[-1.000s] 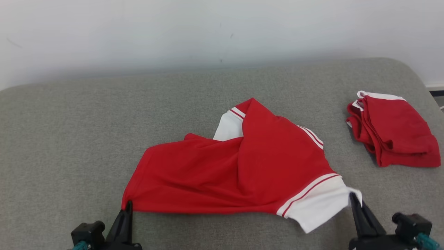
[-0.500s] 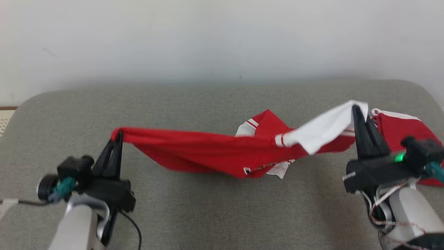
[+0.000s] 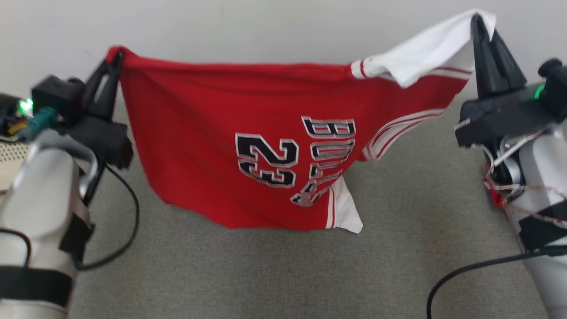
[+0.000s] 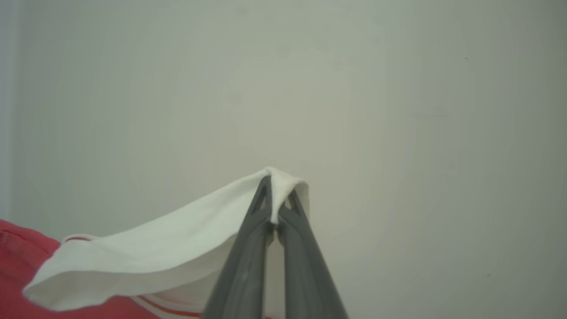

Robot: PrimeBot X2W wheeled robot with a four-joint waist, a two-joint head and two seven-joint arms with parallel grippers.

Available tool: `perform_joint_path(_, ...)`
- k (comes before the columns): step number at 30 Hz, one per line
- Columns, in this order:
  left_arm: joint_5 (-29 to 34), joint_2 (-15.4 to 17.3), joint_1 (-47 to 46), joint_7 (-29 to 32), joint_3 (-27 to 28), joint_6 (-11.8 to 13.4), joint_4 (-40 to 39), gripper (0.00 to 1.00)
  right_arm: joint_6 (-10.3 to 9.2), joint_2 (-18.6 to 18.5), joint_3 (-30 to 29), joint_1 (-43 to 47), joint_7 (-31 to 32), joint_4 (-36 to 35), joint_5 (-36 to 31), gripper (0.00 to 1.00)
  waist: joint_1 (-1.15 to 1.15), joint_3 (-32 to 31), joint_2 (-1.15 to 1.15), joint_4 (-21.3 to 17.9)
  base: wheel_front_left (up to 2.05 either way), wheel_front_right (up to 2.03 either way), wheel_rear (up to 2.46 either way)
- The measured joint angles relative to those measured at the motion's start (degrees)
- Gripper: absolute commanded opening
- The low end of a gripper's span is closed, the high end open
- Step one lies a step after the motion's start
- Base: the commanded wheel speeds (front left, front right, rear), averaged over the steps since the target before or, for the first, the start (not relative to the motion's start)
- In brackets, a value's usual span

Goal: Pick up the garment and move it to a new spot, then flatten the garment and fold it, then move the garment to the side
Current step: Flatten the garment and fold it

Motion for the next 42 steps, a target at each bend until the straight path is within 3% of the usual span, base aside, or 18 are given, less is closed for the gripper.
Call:
perform_joint_path(4,0.9,1.9,-7.6,0.0,-1.2,0.0,1.3,0.00,0.00,-0.5,0.2,-7.8,0.0,2.4,-1.9,0.00,0.00,2.9,-0.01,0.2,0.00,0.00,0.00)
perform_joint_path(11,4.1,2.8,-19.9,0.0,-3.0,2.2,3.3,0.00,0.01,0.9,-1.4,-25.9,0.0,11.2,-8.9,0.00,0.01,10.9,0.01,0.5,0.00,0.00,0.00)
perform_joint_path(17,4.2,4.3,-27.9,0.0,-2.2,5.0,2.4,0.00,0.01,3.4,-7.5,-39.2,0.0,16.3,-15.9,0.00,0.01,16.5,0.01,0.8,0.00,0.00,0.00)
perform_joint_path(24,3.1,6.6,-32.7,0.0,-1.9,6.0,-4.1,0.00,0.03,5.9,-12.8,-49.4,0.0,18.9,-23.9,0.00,0.01,21.9,0.01,1.5,0.00,0.00,0.00)
perform_joint_path(29,0.2,6.7,-29.9,0.0,-1.5,4.4,-5.2,0.00,0.04,6.0,-15.9,-50.0,0.0,19.1,-25.6,0.00,0.01,23.9,0.01,1.6,0.00,0.00,0.00)
perform_joint_path(33,-2.8,6.0,-25.6,0.0,-1.7,2.1,-5.3,0.00,0.04,6.3,-14.8,-47.5,0.0,18.5,-24.0,0.00,-0.01,25.3,0.00,1.1,0.00,0.00,0.00)
perform_joint_path(42,-6.7,1.4,-9.0,0.0,0.7,0.8,-10.5,0.00,0.04,-0.3,-11.2,-22.5,0.0,10.8,-11.4,0.00,0.00,27.1,0.01,-0.9,0.00,0.00,0.00)
